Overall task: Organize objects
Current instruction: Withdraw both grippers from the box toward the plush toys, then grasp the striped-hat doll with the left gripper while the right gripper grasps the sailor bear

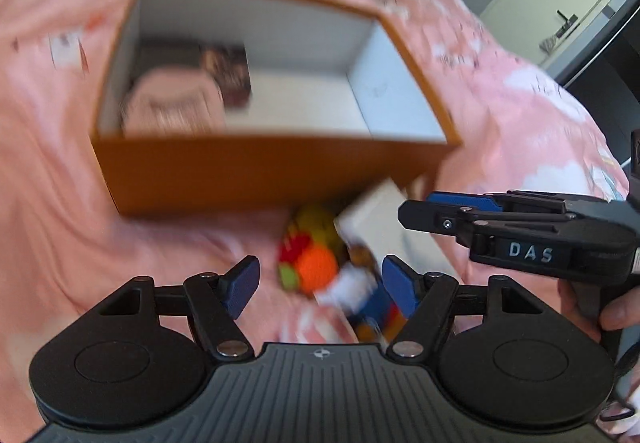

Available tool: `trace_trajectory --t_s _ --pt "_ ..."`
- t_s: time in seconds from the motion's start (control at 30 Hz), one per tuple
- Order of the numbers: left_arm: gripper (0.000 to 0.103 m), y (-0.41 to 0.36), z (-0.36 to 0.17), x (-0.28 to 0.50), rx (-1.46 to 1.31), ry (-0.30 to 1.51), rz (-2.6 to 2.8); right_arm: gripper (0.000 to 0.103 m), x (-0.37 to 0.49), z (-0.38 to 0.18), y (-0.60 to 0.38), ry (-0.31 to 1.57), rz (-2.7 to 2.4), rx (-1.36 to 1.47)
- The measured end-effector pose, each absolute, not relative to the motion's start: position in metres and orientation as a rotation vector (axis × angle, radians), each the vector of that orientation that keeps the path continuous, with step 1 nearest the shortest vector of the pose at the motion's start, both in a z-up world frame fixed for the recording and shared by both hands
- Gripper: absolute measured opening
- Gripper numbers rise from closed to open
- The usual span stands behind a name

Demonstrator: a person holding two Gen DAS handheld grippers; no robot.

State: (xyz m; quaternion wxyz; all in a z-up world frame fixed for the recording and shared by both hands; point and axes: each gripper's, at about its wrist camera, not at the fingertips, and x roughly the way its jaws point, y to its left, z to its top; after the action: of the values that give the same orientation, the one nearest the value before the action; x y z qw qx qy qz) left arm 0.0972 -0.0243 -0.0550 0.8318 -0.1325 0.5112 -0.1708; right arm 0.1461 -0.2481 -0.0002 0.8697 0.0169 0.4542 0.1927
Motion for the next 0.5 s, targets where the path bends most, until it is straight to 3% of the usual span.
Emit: trace_trajectory --t_s 0.5 --pt "0.084 -0.033 -0.101 0.082 -0.382 1.315 -0.361 0.039 0.1 -0.048 -0.26 1.113 0.319 0.012"
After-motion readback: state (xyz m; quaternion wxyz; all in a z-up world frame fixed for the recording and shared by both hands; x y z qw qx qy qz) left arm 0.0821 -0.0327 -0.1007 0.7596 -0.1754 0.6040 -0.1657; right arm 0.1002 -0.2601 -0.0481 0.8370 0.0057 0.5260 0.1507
